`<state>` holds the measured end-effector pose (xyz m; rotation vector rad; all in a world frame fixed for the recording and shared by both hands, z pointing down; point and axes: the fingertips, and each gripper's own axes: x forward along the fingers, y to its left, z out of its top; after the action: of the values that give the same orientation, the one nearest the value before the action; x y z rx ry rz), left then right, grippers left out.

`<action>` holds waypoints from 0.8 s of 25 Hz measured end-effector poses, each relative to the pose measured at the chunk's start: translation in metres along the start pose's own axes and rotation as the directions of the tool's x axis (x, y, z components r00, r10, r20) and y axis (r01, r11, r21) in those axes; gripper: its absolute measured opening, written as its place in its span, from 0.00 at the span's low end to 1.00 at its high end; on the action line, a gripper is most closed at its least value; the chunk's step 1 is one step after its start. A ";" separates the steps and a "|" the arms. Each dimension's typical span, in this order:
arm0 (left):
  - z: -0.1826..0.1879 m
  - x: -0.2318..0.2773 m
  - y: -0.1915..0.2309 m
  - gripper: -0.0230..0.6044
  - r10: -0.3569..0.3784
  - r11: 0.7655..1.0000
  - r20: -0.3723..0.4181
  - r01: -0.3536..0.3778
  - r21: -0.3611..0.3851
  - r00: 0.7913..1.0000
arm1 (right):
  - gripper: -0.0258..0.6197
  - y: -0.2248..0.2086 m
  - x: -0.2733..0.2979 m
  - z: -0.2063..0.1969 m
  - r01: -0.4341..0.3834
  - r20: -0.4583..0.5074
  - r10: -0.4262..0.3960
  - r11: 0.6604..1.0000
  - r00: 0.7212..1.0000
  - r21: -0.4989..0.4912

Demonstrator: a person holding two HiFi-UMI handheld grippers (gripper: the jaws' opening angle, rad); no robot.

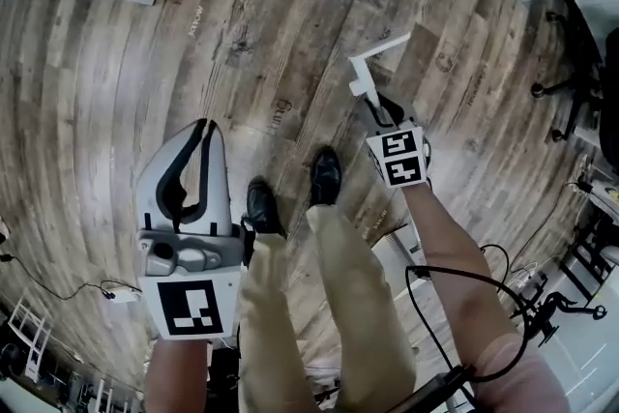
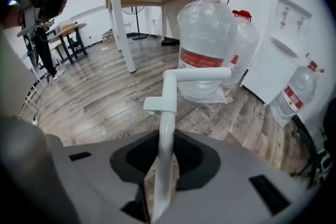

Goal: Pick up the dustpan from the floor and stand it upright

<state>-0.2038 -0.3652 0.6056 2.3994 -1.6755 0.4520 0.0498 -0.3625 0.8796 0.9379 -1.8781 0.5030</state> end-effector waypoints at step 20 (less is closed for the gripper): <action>0.191 -0.093 -0.072 0.07 -0.265 0.964 0.108 0.261 0.049 0.958 | 0.18 -0.039 -0.278 -0.012 0.242 0.054 -0.253 0.957 0.966 0.160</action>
<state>-0.1386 -0.3182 0.3958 2.6688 -1.3671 0.3092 0.1594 -0.2698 0.6385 1.2897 -1.7729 0.4688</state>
